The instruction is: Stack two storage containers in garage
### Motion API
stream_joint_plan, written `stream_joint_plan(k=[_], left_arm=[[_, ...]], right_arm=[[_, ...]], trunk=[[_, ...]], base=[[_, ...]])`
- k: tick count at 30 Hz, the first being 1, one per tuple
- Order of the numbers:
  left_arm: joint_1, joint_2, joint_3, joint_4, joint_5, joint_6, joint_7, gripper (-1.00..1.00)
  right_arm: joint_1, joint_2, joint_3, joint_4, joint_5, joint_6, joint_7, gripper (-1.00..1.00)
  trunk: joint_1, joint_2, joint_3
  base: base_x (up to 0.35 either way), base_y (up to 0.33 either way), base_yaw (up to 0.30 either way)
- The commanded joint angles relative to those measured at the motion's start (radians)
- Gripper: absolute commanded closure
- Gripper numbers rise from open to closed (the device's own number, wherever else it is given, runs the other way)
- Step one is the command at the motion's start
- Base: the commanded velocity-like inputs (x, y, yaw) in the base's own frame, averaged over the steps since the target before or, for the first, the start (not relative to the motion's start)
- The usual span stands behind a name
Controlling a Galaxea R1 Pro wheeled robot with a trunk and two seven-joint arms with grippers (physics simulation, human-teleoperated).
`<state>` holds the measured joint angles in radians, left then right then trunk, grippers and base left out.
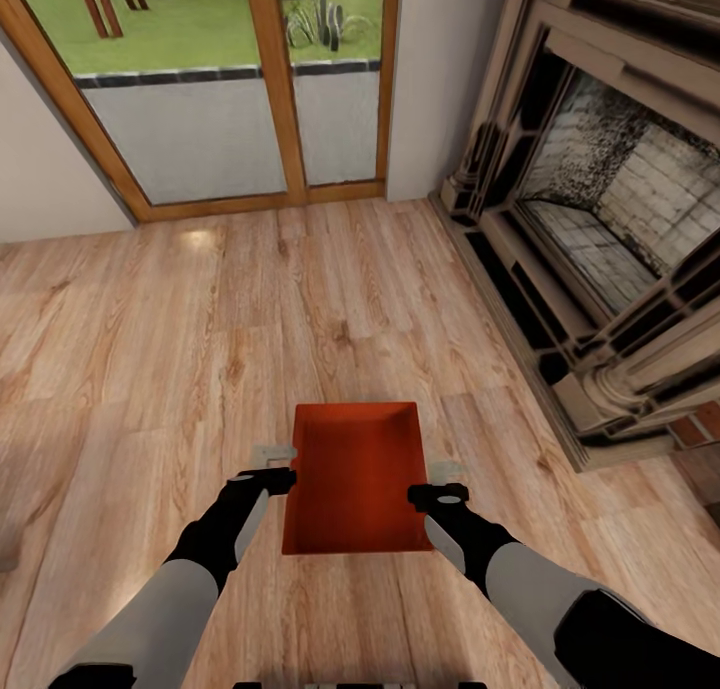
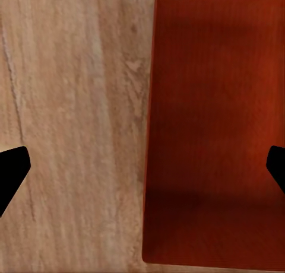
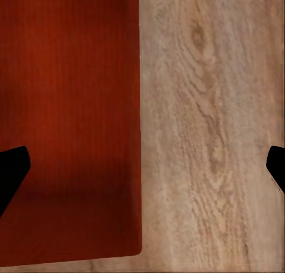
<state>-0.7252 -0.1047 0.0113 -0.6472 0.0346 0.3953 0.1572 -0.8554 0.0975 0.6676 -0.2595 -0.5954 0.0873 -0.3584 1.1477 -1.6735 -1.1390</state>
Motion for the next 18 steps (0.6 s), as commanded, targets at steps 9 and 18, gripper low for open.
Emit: stream_joint_plan(k=[9,18], left_arm=[[0.0,-0.001,0.001,-0.002,0.004,0.005,0.003,-1.0],[0.0,0.0,0.001,0.001,0.003,0.005,0.003,-1.0]], right_arm=[[-0.001,-0.028,0.007,-0.004,-0.004,0.008,-0.007,-1.0],[-0.001,-0.023,0.009,-0.004,-0.004,0.008,-0.007,-1.0]], trunk=[[0.008,-0.015,-0.007],[0.042,-0.078,-0.035]], base=[[0.0,0.0,0.0],[0.0,0.0,0.0]])
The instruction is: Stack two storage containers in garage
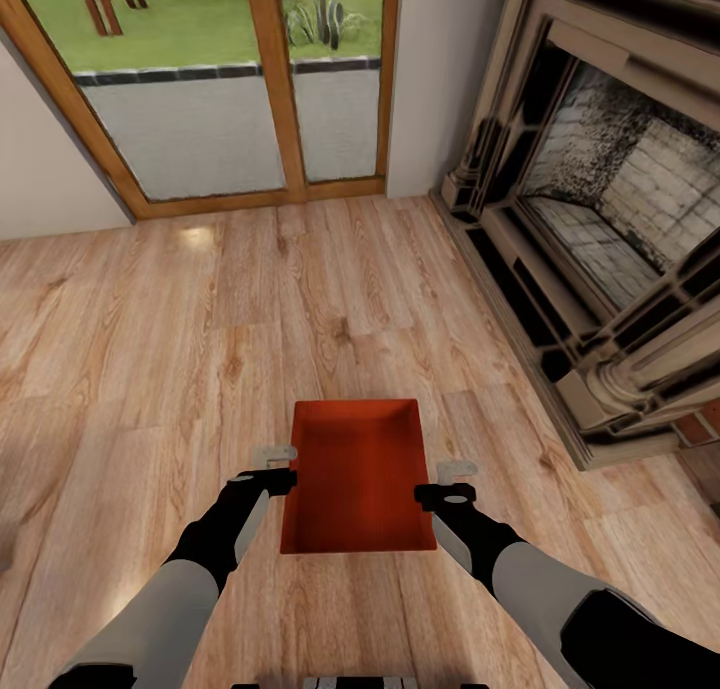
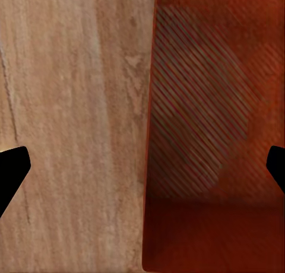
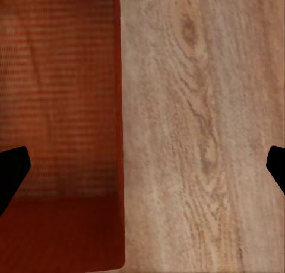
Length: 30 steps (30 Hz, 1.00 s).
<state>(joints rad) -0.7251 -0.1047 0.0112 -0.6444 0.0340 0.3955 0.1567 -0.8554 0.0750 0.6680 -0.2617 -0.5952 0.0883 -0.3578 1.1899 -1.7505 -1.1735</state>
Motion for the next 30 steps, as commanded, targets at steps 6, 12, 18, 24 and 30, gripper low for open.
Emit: stream_joint_plan(k=[6,12,18,24,30], left_arm=[[0.0,0.0,0.001,-0.001,0.003,0.005,0.003,-1.0],[0.0,0.001,0.0,-0.001,0.002,0.005,0.003,-1.0],[0.0,0.002,0.0,-0.001,0.001,0.005,0.003,-1.0],[0.0,0.002,-0.001,-0.001,0.001,0.005,0.003,-1.0],[0.0,0.004,-0.003,-0.001,0.001,0.004,0.002,-1.0]], right_arm=[[-0.001,0.001,0.008,-0.002,-0.003,0.007,-0.007,-1.0],[-0.001,0.0,0.008,-0.002,-0.003,0.007,-0.007,-1.0],[-0.001,-0.004,0.008,-0.002,-0.003,0.007,-0.007,-1.0],[-0.001,0.002,0.009,-0.002,-0.003,0.008,-0.007,-1.0],[-0.001,0.009,0.012,-0.002,-0.002,0.008,-0.007,-1.0]], trunk=[[0.023,-0.043,-0.019],[0.046,-0.085,-0.038],[0.061,-0.113,-0.051],[0.061,-0.113,-0.051],[0.061,-0.113,-0.051]], base=[[0.0,0.0,0.0],[0.0,0.0,0.0],[0.0,0.0,0.0],[0.0,0.0,0.0],[0.0,0.0,0.0]])
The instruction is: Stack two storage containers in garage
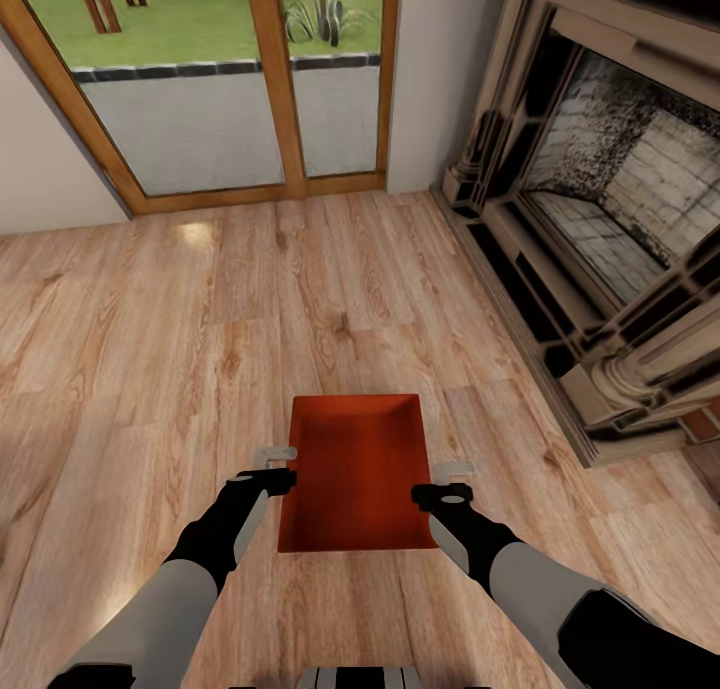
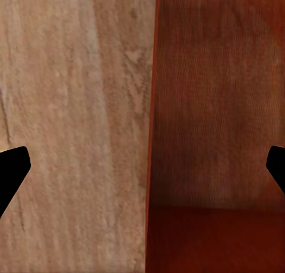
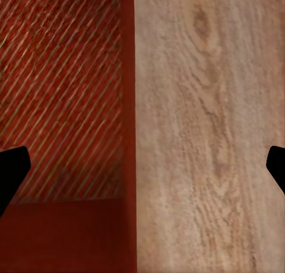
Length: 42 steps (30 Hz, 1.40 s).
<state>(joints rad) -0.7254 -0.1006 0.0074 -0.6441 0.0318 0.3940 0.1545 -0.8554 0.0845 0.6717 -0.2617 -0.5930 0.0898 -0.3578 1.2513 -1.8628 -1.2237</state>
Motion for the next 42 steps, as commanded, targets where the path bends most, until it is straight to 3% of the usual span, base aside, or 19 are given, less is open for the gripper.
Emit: stream_joint_plan(k=[1,18,38,42], left_arm=[[0.0,0.0,0.001,-0.001,0.004,0.005,0.004,-1.0],[0.0,0.001,0.0,0.0,0.004,0.005,0.005,-1.0],[0.0,0.0,-0.001,0.019,0.004,0.005,0.006,-1.0],[0.0,-0.001,-0.028,0.029,0.004,0.005,0.008,-1.0]], right_arm=[[-0.001,0.0,0.009,-0.002,-0.004,0.007,-0.007,-1.0],[-0.001,0.001,0.009,-0.002,-0.001,0.007,0.0,-1.0],[-0.001,0.0,0.011,-0.002,-0.002,0.007,0.001,-1.0],[-0.001,0.0,0.01,-0.002,-0.003,0.008,0.001,-1.0]], trunk=[[0.0,0.0,-0.001],[0.0,0.0,-0.001],[0.077,-0.14,-0.063],[0.092,-0.168,-0.076]], base=[[0.0,0.0,0.0],[0.0,0.0,0.0],[0.0,0.0,0.0],[0.0,0.0,0.0]])
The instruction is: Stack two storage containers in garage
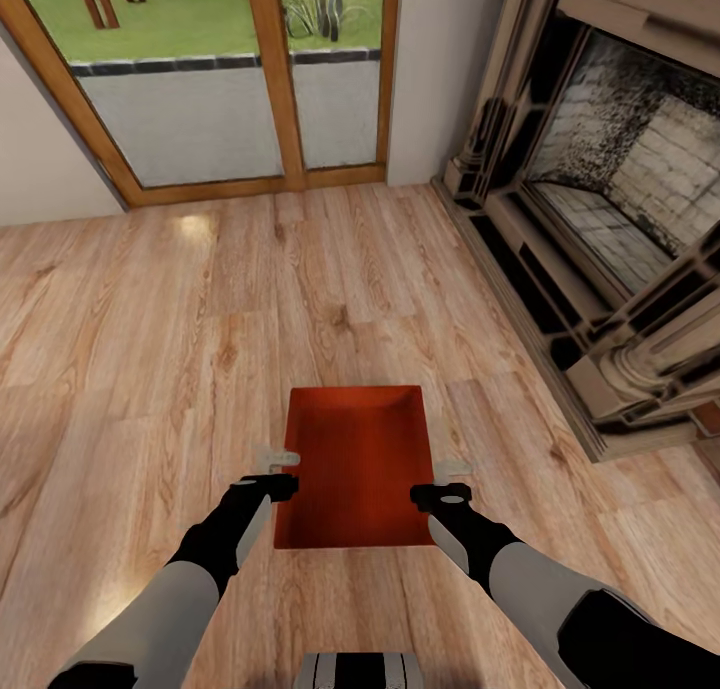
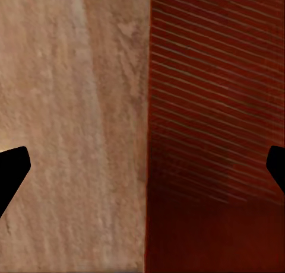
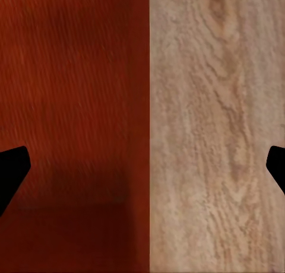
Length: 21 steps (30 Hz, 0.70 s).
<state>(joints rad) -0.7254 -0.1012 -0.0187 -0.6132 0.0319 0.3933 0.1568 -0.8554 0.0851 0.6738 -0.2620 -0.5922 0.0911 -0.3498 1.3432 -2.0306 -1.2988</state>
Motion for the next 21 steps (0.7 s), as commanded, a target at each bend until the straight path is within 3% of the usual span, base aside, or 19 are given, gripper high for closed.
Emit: stream_joint_plan(k=[1,4,21], left_arm=[[0.0,0.0,-0.016,0.001,0.003,0.005,0.006,-1.0],[0.0,0.0,-0.043,0.004,0.004,0.004,0.006,-1.0],[0.0,0.004,-0.049,0.003,0.004,0.004,0.004,-1.0]], right_arm=[[-0.001,-0.001,0.009,-0.002,-0.004,0.007,-0.007,-1.0],[-0.001,-0.001,0.009,-0.003,-0.004,0.007,-0.008,-1.0],[-0.001,-0.002,0.009,-0.003,-0.004,0.007,-0.008,-1.0]], trunk=[[0.004,-0.008,-0.004],[0.015,-0.029,-0.013],[0.08,-0.148,-0.066]], base=[[0.0,0.0,0.0],[0.0,0.0,0.0],[0.0,0.0,0.0]])
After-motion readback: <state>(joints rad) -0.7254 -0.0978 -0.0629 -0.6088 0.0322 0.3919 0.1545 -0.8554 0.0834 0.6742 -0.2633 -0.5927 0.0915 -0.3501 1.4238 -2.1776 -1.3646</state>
